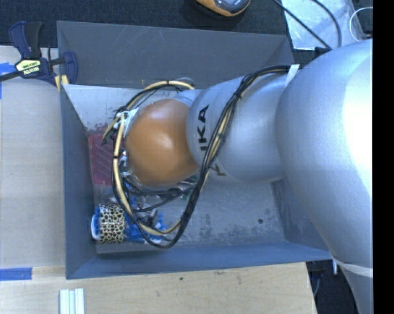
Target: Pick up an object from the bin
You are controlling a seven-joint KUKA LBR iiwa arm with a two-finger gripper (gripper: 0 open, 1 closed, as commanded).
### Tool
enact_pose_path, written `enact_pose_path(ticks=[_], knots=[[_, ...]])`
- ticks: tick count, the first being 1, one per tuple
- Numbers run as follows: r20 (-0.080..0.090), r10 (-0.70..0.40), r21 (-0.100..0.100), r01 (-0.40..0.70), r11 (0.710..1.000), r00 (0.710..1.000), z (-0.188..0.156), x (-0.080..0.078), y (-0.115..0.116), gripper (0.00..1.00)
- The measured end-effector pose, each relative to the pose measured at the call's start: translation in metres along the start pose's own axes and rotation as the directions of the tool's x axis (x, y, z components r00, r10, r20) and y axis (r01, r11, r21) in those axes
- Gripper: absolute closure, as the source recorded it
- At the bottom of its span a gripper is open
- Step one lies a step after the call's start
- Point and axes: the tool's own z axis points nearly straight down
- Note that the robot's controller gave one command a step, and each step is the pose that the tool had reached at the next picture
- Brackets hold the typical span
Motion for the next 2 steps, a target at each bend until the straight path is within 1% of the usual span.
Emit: enact_pose_path(ticks=[2], knots=[[0.0,0.002,0.0,-0.002,1.0,1.0,-0.0008,0.0002,-0.0006,1.0]])
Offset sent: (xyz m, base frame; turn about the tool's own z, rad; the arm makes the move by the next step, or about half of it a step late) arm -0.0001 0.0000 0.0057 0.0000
